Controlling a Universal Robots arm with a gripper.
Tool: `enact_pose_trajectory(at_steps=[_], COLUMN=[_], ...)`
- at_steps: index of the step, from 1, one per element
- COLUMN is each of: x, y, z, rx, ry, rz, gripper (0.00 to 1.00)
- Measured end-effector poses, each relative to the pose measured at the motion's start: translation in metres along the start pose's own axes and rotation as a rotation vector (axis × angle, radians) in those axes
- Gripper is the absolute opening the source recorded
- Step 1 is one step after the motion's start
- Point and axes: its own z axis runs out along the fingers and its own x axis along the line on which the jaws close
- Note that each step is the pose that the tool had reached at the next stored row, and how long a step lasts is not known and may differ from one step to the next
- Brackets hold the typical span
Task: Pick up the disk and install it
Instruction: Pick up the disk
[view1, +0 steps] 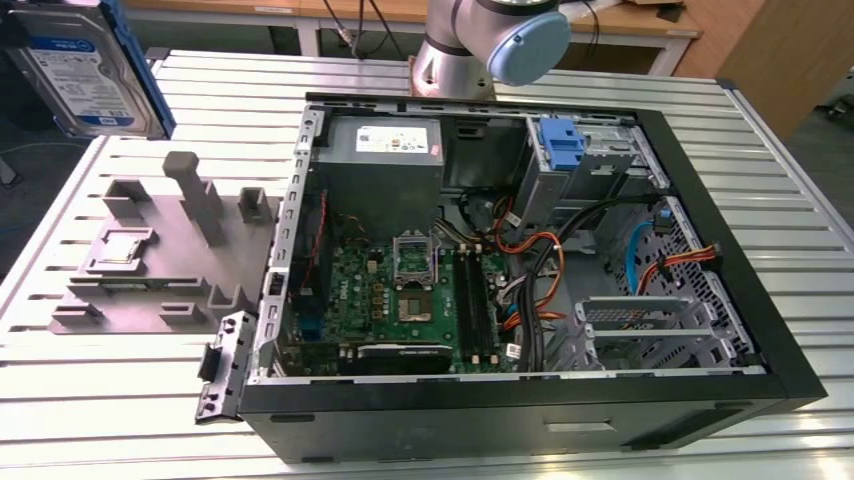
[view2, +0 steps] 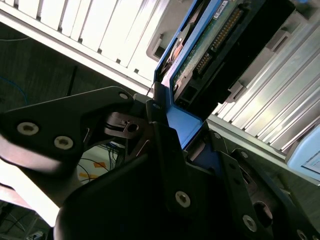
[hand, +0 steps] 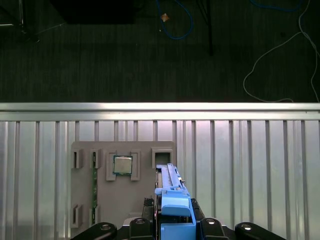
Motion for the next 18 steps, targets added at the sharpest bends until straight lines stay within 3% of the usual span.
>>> enact_pose_trajectory(at_steps=[18], x=[-0.0003], y=[0.0002], z=[-0.0067], rx=[0.0000], ry=[0.0000], rz=[0.000], gripper=[0.37])
